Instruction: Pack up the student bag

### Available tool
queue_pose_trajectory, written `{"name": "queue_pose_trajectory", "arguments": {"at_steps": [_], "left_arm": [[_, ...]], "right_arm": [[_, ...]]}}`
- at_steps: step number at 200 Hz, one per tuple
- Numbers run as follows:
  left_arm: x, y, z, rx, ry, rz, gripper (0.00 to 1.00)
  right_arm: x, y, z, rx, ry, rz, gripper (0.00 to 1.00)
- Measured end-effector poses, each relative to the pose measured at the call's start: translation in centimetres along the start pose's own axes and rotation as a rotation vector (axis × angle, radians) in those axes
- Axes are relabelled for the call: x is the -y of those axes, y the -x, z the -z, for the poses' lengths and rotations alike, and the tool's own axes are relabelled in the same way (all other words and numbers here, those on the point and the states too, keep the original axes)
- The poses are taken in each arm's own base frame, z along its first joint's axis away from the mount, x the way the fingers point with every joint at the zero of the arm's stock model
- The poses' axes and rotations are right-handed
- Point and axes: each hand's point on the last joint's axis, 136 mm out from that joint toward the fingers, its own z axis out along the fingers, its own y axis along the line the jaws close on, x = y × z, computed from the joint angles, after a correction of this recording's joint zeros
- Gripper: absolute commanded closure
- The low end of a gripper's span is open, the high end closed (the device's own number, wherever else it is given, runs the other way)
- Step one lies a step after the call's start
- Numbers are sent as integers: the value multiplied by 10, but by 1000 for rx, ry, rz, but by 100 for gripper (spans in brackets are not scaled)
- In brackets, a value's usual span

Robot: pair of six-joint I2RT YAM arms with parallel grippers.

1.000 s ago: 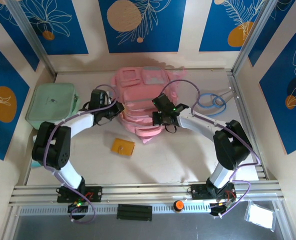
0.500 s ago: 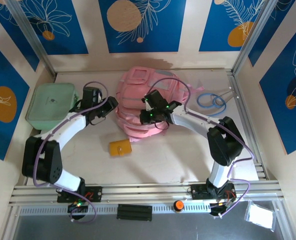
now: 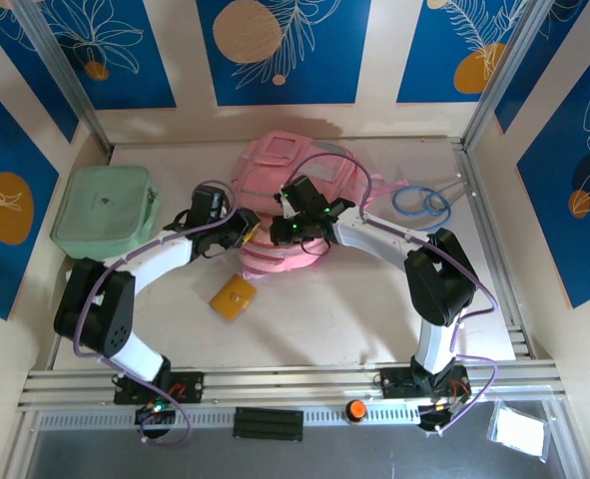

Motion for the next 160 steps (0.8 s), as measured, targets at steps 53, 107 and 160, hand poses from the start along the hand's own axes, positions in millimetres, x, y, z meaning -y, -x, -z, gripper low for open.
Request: {"name": "queue_pose_trajectory", "arguments": {"at_steps": [53, 107, 160], "left_arm": [[0, 0, -11, 4, -37, 89, 57], [-5, 0, -20, -5, -33, 113, 79], [-3, 3, -20, 3, -27, 99, 100]], "right_arm": [[0, -1, 0, -1, -1, 0, 100], [7, -6, -3, -3, -30, 7, 100], [34, -17, 2, 25, -181, 43, 100]]}}
